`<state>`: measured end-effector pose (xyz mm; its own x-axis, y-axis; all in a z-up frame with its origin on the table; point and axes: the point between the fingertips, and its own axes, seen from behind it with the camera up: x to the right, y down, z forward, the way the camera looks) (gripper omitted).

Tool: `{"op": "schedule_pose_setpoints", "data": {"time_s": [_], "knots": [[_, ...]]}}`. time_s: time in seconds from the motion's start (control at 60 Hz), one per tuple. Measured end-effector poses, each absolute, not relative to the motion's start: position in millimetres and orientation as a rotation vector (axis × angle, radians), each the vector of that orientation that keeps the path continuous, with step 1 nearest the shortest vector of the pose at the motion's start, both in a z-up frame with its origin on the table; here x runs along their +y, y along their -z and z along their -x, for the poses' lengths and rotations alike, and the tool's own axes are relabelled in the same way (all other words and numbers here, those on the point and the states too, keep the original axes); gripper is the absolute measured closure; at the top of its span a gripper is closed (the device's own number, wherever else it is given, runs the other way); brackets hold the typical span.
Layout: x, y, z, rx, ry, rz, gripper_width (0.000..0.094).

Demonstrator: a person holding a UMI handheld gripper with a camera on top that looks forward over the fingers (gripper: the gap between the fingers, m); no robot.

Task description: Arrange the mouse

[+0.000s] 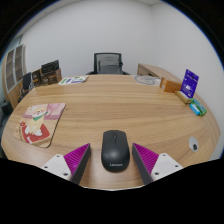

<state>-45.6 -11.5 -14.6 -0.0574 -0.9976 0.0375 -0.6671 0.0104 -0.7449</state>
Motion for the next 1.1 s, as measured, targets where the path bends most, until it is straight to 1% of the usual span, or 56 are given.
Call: {"op": "schedule_pose_setpoints", "data": {"time_s": [0.117,0.183,0.217,0.233,0.283,0.317,0.383,0.55,0.633,0.683,0.783,0.85,0.917,1.017,1.1], "knots": [[-14,15,38,1.779,0.828,1.703,0.0065],[-14,16,36,1.782,0.822,1.701,0.0082],[-13,17,35,1.781,0.813,1.701,0.013],[-12,17,35,1.78,0.807,1.702,0.0171],[-15,18,34,1.783,0.809,1.704,0.0315],[-16,18,33,1.784,0.815,1.706,0.0439],[-15,18,32,1.796,0.804,1.689,0.0468],[-17,17,32,1.806,0.808,1.675,0.0622],[-18,14,32,1.814,0.831,1.69,0.065],[-17,11,34,1.824,0.834,1.701,0.065],[-13,-19,34,1.822,0.868,1.663,0.065],[-4,-53,29,1.81,0.882,1.607,0.065],[8,-87,21,1.782,0.904,1.588,0.065],[47,-132,2,1.717,0.899,1.578,0.065],[94,-156,-16,1.644,0.88,1.583,0.065]]}}
